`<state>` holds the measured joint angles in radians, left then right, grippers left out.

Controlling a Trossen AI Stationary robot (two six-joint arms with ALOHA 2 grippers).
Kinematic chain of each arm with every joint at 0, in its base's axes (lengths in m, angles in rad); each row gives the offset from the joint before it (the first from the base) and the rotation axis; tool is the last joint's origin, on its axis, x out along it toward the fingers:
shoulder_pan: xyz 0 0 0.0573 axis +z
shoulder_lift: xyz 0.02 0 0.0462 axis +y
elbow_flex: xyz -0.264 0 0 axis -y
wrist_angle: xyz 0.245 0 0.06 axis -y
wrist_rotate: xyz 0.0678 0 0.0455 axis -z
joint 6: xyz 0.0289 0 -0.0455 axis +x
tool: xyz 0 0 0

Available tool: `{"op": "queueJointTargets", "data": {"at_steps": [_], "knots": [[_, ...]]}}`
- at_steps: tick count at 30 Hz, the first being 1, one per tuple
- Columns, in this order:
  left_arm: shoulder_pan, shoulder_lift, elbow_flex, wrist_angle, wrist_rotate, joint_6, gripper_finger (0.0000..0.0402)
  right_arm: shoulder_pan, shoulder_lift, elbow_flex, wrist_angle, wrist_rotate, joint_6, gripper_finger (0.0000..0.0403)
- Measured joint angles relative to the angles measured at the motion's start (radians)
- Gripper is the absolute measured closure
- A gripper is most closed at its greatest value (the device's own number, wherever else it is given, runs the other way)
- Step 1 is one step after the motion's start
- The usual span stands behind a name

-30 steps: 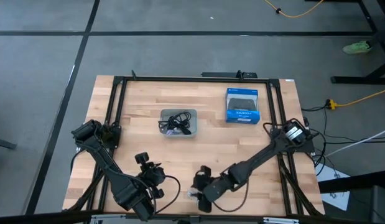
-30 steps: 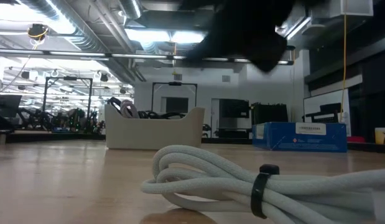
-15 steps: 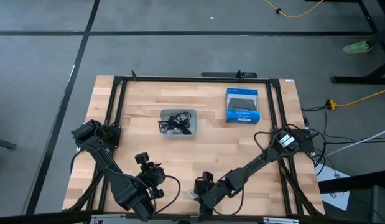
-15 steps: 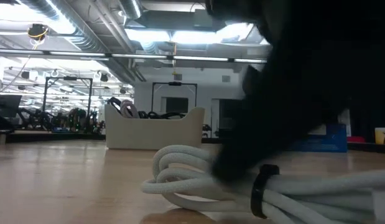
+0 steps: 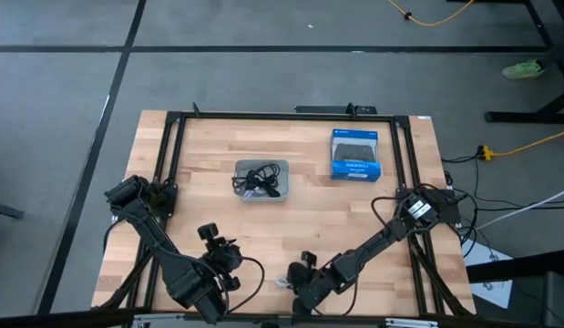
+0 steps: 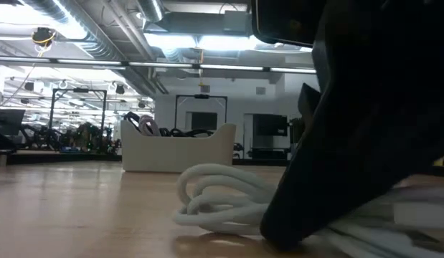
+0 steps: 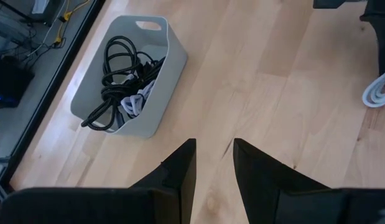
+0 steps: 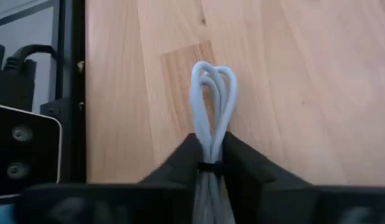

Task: Pick and place USB-C Cables
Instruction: Put the white charger cable into the gray container, then return to Home Position

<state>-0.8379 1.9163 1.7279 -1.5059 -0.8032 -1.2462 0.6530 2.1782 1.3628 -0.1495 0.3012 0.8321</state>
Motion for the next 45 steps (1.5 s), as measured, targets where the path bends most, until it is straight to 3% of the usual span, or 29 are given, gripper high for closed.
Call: {"op": "queueJointTargets", "data": {"at_steps": [1, 6, 10, 18, 21, 24, 27, 31, 39, 45], "knots": [[0.0, 0.0, 0.0, 0.0, 0.0, 0.0, 0.0302, -0.002, -0.001, 0.0, -0.003, -0.002, 0.0, 0.0359], [0.0, 0.0, 0.0, 0.0, 0.0, 0.0, 0.0302, -0.014, -0.013, 0.0, -0.019, -0.016, -0.021, 0.0362], [0.0, 0.0, 0.0, 0.0, 0.0, 0.0, 0.0302, -0.036, -0.091, -0.009, -0.19, -0.007, -0.085, 0.0362], [0.0, 0.0, 0.0, 0.0, 0.0, 0.0, 0.0302, -0.061, -0.336, -0.007, -0.524, 0.218, -0.109, 0.0362], [0.0, 0.0, 0.0, -0.001, 0.0, 0.0, 0.0302, -0.096, -0.406, -0.005, -0.538, 0.299, -0.147, 0.0362], [0.003, 0.0, 0.0, -0.001, -0.003, 0.0, 0.0302, -0.172, -0.431, -0.006, -0.464, 0.304, -0.248, 0.0362], [0.007, 0.0, 0.0, 0.0, -0.025, 0.001, 0.0302, -0.279, -0.439, -0.006, -0.3, 0.253, -0.397, 0.0362], [0.016, 0.0, 0.0, 0.0, -0.021, 0.001, 0.0302, -0.439, -0.424, -0.005, -0.133, 0.071, -0.565, 0.0362], [0.016, 0.0, 0.0, -0.001, -0.02, 0.001, 0.0302, -0.669, -0.404, -0.005, -0.096, -0.135, -0.563, 0.036], [0.02, 0.0, 0.0, 0.0, -0.025, 0.001, 0.0302, -0.732, -0.385, -0.004, -0.017, -0.24, -0.539, 0.0244]]}}
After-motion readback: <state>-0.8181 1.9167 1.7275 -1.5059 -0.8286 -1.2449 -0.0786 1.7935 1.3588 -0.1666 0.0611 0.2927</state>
